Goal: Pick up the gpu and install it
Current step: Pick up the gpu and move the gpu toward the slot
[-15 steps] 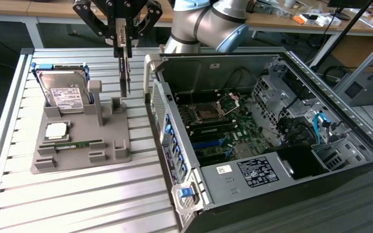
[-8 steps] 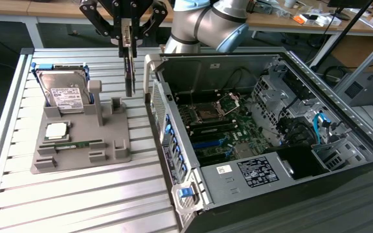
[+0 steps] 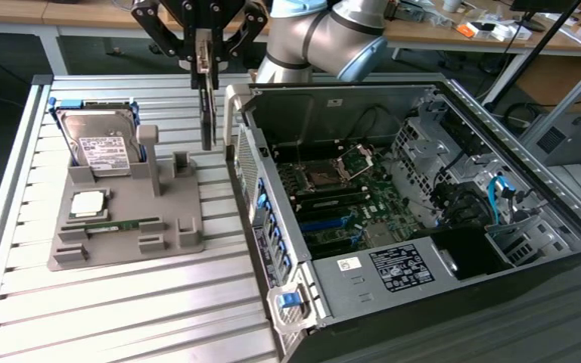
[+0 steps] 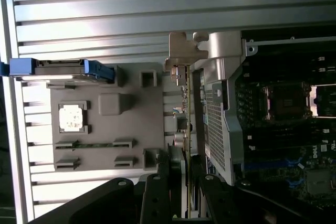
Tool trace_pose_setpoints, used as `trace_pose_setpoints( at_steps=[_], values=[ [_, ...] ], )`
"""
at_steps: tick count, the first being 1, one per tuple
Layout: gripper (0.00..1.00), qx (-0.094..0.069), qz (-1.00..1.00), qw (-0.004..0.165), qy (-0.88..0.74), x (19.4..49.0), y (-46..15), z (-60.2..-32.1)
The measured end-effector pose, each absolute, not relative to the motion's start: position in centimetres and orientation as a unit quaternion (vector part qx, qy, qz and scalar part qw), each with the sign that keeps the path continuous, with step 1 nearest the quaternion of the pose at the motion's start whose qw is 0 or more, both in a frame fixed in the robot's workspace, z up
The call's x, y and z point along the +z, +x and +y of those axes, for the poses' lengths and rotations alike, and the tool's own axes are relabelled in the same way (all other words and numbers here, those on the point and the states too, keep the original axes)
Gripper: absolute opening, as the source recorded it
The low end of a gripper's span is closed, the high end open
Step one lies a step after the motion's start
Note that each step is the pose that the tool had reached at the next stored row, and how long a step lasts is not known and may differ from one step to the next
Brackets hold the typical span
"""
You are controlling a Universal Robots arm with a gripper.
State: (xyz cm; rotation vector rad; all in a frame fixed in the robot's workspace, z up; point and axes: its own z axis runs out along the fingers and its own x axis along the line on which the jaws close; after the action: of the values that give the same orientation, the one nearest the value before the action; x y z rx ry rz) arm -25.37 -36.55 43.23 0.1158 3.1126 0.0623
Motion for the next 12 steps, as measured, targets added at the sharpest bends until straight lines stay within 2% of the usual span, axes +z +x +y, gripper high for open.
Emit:
trace_pose_setpoints(
  at_steps=[12],
  values=[
    [0.27, 0.020, 0.999, 0.013, 0.037, 43.23, -24.63, -36.55]
  ],
)
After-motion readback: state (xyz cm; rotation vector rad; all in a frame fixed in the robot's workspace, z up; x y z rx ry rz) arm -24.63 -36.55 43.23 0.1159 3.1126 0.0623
